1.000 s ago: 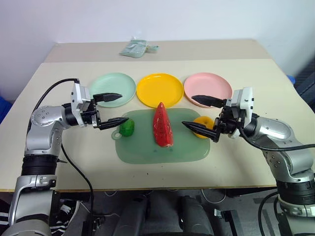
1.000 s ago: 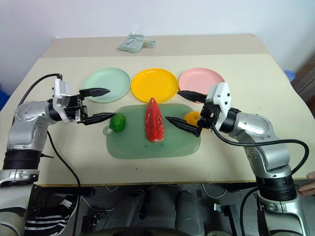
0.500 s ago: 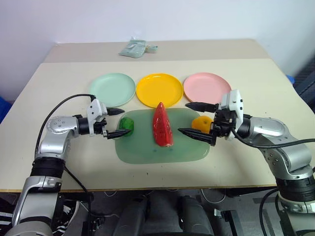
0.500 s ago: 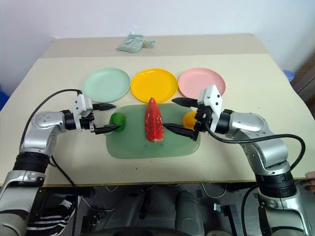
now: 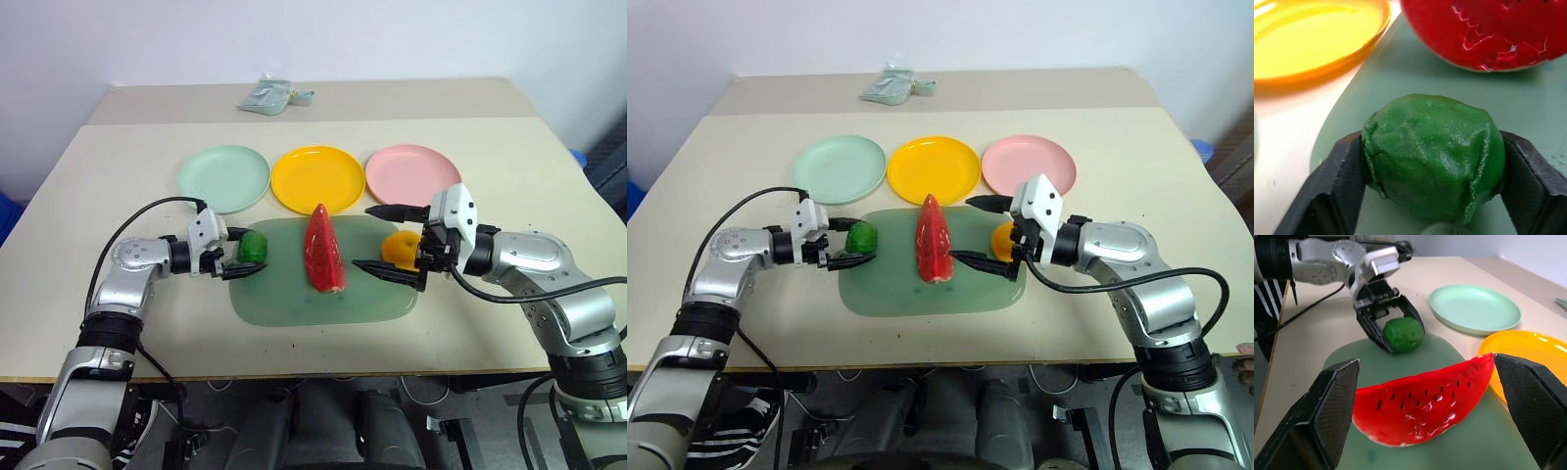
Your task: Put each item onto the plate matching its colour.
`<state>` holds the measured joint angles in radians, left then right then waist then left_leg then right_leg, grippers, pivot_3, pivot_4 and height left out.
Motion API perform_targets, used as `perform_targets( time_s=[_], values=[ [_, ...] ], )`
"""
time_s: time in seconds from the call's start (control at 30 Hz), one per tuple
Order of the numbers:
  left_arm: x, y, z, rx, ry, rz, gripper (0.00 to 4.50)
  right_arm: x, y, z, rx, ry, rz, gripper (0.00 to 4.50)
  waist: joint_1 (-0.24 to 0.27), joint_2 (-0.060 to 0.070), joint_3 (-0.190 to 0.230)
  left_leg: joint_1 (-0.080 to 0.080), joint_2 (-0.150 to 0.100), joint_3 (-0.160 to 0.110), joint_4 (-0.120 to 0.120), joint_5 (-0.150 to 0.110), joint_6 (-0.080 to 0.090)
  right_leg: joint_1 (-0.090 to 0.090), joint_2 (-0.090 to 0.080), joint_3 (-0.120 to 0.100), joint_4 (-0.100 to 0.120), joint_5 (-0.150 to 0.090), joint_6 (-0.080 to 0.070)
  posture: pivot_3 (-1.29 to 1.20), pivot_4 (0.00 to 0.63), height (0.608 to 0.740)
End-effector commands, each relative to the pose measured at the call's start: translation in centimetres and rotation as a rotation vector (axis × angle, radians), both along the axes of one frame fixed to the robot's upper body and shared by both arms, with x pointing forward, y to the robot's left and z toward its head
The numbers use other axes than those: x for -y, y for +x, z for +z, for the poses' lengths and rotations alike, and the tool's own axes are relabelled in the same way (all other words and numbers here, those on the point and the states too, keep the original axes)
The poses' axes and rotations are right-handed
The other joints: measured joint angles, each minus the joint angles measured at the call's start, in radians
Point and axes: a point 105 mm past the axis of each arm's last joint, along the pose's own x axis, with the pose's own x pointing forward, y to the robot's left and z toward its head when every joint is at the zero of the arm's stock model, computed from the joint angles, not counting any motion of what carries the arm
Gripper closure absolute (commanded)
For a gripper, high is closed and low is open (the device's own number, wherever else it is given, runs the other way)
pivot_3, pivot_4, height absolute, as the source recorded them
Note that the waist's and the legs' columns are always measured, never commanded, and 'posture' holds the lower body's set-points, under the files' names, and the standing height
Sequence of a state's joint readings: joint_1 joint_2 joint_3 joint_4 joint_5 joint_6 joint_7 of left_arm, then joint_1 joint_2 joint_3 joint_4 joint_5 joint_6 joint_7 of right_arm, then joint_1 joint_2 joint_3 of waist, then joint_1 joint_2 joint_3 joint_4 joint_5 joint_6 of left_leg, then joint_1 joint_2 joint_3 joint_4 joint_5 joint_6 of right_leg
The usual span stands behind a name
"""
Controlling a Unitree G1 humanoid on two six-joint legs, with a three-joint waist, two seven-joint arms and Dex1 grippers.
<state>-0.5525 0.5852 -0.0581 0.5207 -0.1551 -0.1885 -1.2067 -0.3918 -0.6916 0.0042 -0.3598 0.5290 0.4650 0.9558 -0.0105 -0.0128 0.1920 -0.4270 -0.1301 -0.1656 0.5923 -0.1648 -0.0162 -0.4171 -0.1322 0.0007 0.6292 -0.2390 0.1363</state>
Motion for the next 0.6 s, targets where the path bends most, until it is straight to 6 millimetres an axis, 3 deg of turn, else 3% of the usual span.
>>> perform_targets(
  time_s=[0.03,0.17,0.27,0.37,0.5,0.6],
  values=[
    [0.0,0.6,1.0,0.017,-0.016,0.011,0.78,-0.2,-0.4,1.9,0.081,0.028,0.01,0.0,0.0,0.0,0.0,0.0,0.0,0.0,0.0,0.0,0.0,0.0,0.0,0.0,0.0,0.0,0.0,0.0,0.15,0.74],
    [-0.2,2.3,4.3,0.067,-0.121,0.1,0.78,-0.3,0.0,2.6,0.1,0.062,-0.002,0.0,-0.001,0.0,0.0,0.0,0.0,0.0,0.0,0.0,0.0,0.0,0.0,0.0,0.0,0.0,0.0,0.0,0.15,0.74],
    [-1.5,5.0,6.9,0.189,-0.134,0.291,0.78,-0.4,0.5,3.1,0.12,0.084,-0.022,0.0,0.0,-0.001,0.0,0.0,0.0,-0.001,0.001,0.0,0.0,0.0,0.0,-0.001,0.0,0.0,0.001,0.0,0.15,0.74],
    [-3.0,7.8,9.6,0.223,-0.273,0.504,0.78,-0.4,1.7,3.8,0.18,0.099,-0.075,0.0,0.0,-0.001,0.0,0.0,0.0,-0.001,0.001,0.0,0.0,0.0,0.001,-0.001,0.0,0.001,0.002,0.0,0.15,0.74],
    [-5.4,10.4,9.6,0.234,-0.296,0.78,0.78,0.0,4.5,5.2,0.297,0.144,-0.24,0.0,-0.006,-0.001,0.0,0.0,-0.001,0.0,0.002,0.0,0.0,0.001,0.001,-0.001,0.001,0.001,0.003,0.0,0.15,0.74],
    [-5.4,11.2,8.6,0.191,-0.336,0.855,0.78,-0.3,5.9,4.9,0.271,0.179,-0.305,0.0,-0.007,-0.001,0.0,0.001,-0.001,0.0,0.001,0.001,0.0,0.001,0.001,-0.001,0.001,0.001,0.003,0.0,0.15,0.74]
  ],
)
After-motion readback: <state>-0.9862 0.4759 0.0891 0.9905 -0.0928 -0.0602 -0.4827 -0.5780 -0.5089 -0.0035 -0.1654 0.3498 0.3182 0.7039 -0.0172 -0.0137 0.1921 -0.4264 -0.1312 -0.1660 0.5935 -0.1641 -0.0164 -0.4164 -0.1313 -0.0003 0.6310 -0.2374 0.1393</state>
